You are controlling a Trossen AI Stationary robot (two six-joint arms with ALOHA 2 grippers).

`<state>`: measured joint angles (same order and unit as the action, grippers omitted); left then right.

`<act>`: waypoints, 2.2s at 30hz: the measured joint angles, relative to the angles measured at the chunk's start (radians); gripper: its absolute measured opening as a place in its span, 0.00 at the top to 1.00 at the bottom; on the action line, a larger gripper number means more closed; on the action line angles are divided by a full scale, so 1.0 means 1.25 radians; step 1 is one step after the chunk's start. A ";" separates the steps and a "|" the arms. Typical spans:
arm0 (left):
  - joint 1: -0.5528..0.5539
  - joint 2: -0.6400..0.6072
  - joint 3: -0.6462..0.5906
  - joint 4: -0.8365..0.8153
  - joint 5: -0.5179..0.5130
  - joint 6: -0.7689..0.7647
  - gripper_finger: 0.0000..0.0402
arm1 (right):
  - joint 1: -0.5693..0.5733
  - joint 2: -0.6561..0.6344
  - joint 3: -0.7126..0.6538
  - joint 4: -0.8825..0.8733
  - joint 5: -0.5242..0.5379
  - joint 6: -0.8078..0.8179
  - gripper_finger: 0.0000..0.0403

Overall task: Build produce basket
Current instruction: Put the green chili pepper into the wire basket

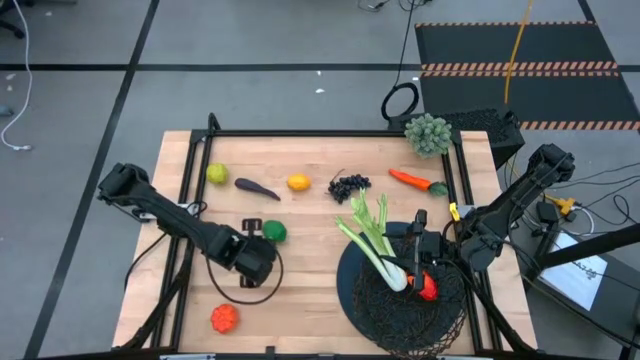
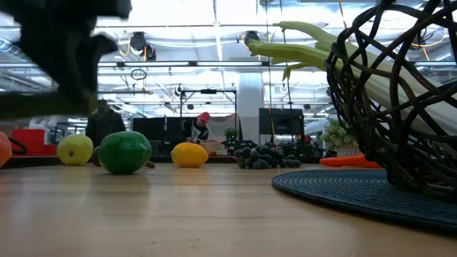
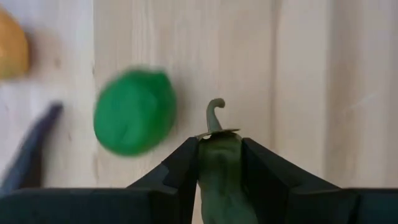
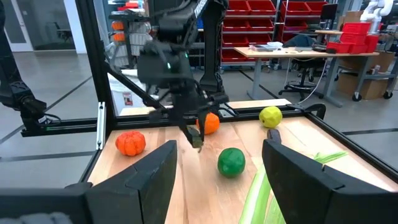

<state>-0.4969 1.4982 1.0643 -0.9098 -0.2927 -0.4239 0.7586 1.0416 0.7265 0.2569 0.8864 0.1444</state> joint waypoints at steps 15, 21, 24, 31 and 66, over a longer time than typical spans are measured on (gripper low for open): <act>-0.027 -0.001 0.260 0.074 -0.189 0.282 0.71 | -0.019 0.042 0.000 0.036 0.000 0.009 0.43; -0.023 -0.001 0.267 0.281 -0.191 0.447 0.71 | -0.064 0.088 0.000 0.092 0.000 0.009 0.43; -0.012 -0.001 0.267 0.387 -0.191 0.496 0.71 | -0.089 0.113 0.000 0.115 -0.034 0.008 0.43; 0.014 0.006 0.267 0.601 -0.155 0.560 0.71 | -0.138 0.164 0.000 0.225 -0.113 -0.001 0.43; 0.048 0.125 0.266 0.876 -0.190 0.621 0.71 | -0.163 0.227 0.000 0.385 -0.230 -0.120 0.43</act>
<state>-0.4375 1.6548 1.3968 0.1852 -0.5302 0.3521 0.5554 1.3254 0.7265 0.7387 0.5985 -0.0053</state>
